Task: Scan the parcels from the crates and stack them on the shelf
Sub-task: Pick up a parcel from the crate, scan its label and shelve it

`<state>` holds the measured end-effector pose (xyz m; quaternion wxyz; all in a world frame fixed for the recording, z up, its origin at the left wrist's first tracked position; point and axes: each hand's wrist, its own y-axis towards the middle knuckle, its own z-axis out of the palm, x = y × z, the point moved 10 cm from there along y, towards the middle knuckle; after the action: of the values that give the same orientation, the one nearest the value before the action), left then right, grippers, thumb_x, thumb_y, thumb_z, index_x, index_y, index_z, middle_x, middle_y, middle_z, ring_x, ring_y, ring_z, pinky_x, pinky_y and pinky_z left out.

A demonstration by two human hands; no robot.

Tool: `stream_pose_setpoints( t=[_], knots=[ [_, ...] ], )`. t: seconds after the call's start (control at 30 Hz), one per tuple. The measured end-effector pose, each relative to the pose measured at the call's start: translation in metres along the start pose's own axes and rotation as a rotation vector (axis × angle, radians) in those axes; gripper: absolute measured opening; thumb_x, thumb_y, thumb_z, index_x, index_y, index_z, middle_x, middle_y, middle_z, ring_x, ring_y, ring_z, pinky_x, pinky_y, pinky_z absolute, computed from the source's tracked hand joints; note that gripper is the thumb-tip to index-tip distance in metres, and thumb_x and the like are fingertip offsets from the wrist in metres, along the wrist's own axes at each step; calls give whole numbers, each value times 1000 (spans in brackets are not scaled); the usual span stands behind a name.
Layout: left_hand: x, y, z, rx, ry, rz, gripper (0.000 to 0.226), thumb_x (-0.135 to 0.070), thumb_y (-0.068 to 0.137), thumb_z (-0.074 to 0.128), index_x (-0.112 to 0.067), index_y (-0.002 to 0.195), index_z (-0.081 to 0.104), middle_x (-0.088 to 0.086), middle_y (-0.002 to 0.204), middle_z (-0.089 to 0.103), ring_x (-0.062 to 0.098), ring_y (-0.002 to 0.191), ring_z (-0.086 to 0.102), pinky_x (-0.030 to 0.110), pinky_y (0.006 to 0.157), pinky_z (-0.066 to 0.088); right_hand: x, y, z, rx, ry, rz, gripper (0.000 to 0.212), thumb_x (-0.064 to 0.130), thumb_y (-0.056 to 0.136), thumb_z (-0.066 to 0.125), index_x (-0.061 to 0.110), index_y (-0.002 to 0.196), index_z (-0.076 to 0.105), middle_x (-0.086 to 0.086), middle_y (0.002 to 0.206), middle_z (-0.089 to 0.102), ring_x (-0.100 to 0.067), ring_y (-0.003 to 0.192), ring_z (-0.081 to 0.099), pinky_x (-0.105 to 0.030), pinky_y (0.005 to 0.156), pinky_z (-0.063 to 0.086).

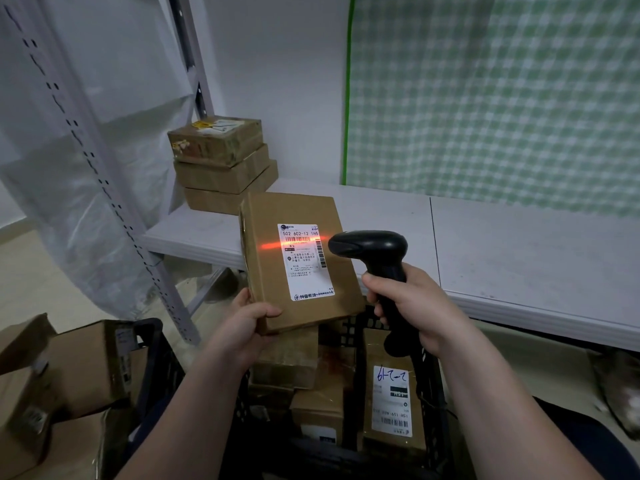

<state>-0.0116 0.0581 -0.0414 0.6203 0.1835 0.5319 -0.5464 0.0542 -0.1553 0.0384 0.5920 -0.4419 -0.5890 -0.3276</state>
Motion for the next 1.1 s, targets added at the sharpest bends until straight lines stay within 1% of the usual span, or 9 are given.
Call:
stream_pose_setpoints(
  t=[0.13, 0.3, 0.47, 0.57, 0.63, 0.77, 0.87, 1.0, 1.1],
  knots=[
    [2, 5, -1, 10, 10, -4, 57, 12, 85, 48, -9, 137, 44, 13, 117, 62, 28, 97, 59, 41, 70, 48, -3, 5, 2, 11, 19, 7, 11, 21, 88, 66, 13, 89, 59, -1, 67, 60, -13, 57, 53, -27, 55, 45],
    [3, 10, -4, 10, 6, -9, 56, 13, 84, 47, -9, 136, 45, 10, 108, 63, 27, 93, 60, 38, 63, 47, -9, 12, 2, -11, 52, 39, 12, 21, 88, 66, 12, 86, 58, -2, 65, 59, -13, 54, 52, -27, 53, 44],
    [1, 19, -10, 11, 11, -2, 55, 11, 85, 48, -12, 135, 47, 9, 110, 63, 29, 97, 58, 41, 75, 47, -13, 21, 7, -2, 53, 67, 13, 21, 89, 66, 11, 85, 57, -2, 65, 59, -13, 53, 52, -27, 53, 44],
    [-12, 23, -14, 17, 3, 23, 47, 7, 87, 46, -15, 127, 53, 8, 109, 63, 28, 97, 59, 42, 72, 50, -9, 32, 6, -56, 78, 51, 11, 20, 88, 67, 13, 92, 59, -4, 72, 61, -14, 57, 53, -27, 55, 45],
    [-25, 28, -20, 3, -11, 47, 42, 4, 87, 47, -19, 121, 56, 9, 111, 62, 29, 99, 59, 41, 66, 51, -6, 42, 4, -106, 106, 51, 16, 17, 86, 68, 16, 100, 60, -5, 81, 62, -16, 62, 55, -27, 56, 47],
    [-54, 42, -33, -29, -60, 63, 42, -7, 89, 48, -17, 130, 51, 14, 115, 58, 32, 102, 58, 41, 66, 52, 4, 66, 9, -155, 138, 48, 32, 14, 84, 70, 18, 113, 57, -6, 88, 61, -18, 69, 57, -28, 56, 47],
    [-80, 52, -32, 3, -65, 80, 33, -13, 93, 46, -16, 125, 54, 17, 117, 59, 30, 101, 59, 39, 64, 55, 16, 84, 24, -130, 163, 33, 35, 19, 84, 72, 22, 115, 56, -4, 96, 64, -19, 79, 58, -32, 64, 45],
    [-118, 68, -35, -41, -124, 145, 30, -11, 95, 48, -16, 124, 52, 10, 102, 61, 25, 98, 61, 35, 65, 55, 37, 108, 40, -140, 177, -29, 40, 16, 81, 74, 22, 116, 57, -3, 99, 66, -19, 79, 58, -35, 71, 47],
    [-153, 76, -32, -64, -177, 184, 17, -11, 95, 51, -10, 111, 54, 10, 90, 66, 22, 84, 68, 26, 56, 58, 56, 128, 50, -154, 198, -79, 36, 14, 80, 74, 26, 110, 58, -3, 97, 66, -20, 78, 57, -35, 71, 47]
  ],
)
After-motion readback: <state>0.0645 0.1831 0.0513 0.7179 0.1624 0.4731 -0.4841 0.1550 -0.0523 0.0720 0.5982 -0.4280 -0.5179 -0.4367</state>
